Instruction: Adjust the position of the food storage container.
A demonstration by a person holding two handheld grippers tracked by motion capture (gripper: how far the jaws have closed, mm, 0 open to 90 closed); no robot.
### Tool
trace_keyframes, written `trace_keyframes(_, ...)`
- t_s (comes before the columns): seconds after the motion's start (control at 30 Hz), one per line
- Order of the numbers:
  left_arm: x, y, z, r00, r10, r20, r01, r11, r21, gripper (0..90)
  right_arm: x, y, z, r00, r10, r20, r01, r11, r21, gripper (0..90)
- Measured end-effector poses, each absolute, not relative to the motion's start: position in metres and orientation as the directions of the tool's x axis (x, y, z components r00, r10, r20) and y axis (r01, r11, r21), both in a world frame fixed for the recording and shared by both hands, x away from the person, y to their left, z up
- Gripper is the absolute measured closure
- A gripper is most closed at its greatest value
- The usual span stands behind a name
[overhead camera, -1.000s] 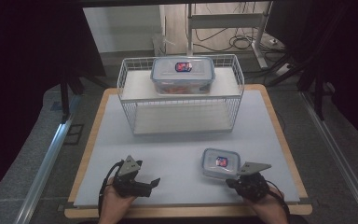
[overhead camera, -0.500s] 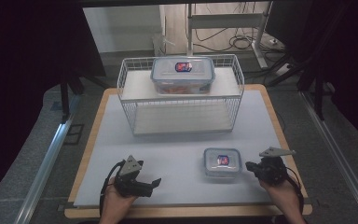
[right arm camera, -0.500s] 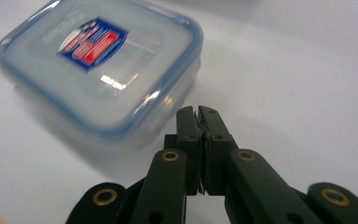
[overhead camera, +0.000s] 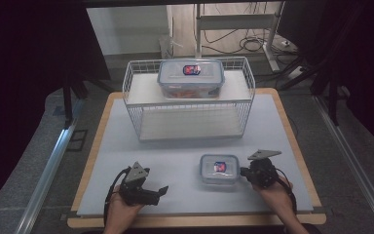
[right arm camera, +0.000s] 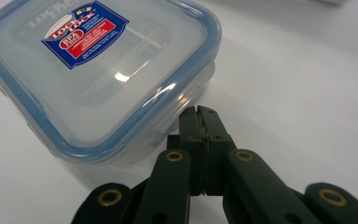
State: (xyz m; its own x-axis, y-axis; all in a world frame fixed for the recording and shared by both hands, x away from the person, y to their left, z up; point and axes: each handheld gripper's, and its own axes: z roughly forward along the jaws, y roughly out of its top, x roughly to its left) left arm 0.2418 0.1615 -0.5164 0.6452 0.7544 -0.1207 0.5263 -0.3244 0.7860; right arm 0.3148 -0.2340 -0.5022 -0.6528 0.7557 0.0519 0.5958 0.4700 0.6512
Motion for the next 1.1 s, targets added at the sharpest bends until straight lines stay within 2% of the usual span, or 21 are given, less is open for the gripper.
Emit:
trace_keyframes(0.43,0.242,0.165,-0.516,0.639,0.759,-0.126,0.532,-0.318,0.784,6.1,0.331,-0.179,-0.510,-0.721,0.691,0.041,0.550,0.535,0.642,88.9)
trace_keyframes(0.6,0.241,0.167,-0.516,0.637,0.760,-0.126,0.532,-0.315,0.786,6.2,0.331,-0.187,-0.507,-0.721,0.693,0.024,0.540,0.539,0.647,86.7)
trace_keyframes(0.8,0.241,0.167,-0.516,0.639,0.760,-0.118,0.528,-0.321,0.786,6.3,0.331,-0.203,-0.502,-0.719,0.695,0.000,0.521,0.538,0.662,77.2)
trace_keyframes(0.9,0.242,0.168,-0.517,0.637,0.762,-0.117,0.532,-0.325,0.782,6.3,0.328,-0.217,-0.500,-0.715,0.699,-0.009,0.517,0.536,0.667,61.0)
trace_keyframes(0.93,0.242,0.168,-0.517,0.637,0.762,-0.117,0.532,-0.325,0.782,6.3,0.328,-0.217,-0.500,-0.715,0.699,-0.009,0.517,0.536,0.667,61.0)
trace_keyframes(0.97,0.242,0.169,-0.517,0.636,0.763,-0.115,0.534,-0.328,0.779,6.3,0.327,-0.222,-0.500,-0.713,0.701,-0.011,0.520,0.539,0.663,50.6)
trace_keyframes(1.03,0.242,0.169,-0.518,0.636,0.764,-0.110,0.533,-0.332,0.778,6.3,0.328,-0.226,-0.502,-0.715,0.699,-0.002,0.521,0.535,0.665,40.1)
trace_keyframes(1.07,0.242,0.169,-0.518,0.636,0.764,-0.110,0.533,-0.332,0.778,6.3,0.328,-0.226,-0.502,-0.715,0.699,-0.002,0.521,0.535,0.665,40.1)
trace_keyframes(1.1,0.242,0.168,-0.519,0.636,0.764,-0.109,0.536,-0.335,0.775,6.3,0.329,-0.229,-0.504,-0.717,0.697,0.031,0.529,0.514,0.676,31.5)
